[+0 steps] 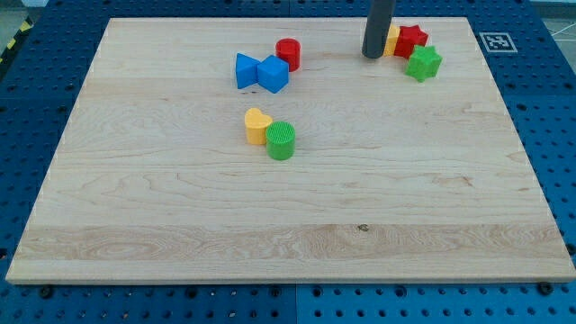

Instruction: Move the blue cube along with blue triangle left a bit

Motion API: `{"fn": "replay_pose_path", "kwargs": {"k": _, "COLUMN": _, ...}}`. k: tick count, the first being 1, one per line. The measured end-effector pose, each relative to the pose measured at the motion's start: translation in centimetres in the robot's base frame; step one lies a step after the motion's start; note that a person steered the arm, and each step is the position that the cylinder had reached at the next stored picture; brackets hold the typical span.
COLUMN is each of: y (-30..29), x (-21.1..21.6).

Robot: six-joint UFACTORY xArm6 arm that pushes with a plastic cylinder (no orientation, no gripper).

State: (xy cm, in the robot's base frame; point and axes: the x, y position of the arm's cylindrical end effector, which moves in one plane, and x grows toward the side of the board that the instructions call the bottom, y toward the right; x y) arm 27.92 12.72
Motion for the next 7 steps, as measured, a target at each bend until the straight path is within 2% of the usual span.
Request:
{"fn": "replay_pose_path", "kwargs": {"k": 2, "y": 0.2, "x": 0.0}}
{"fn": "replay_pose_path", "kwargs": {"k": 5, "y": -7.7, "x": 2.7}}
{"fn": "replay_pose_path", "kwargs": {"k": 7, "y": -8.2, "x": 2.8}}
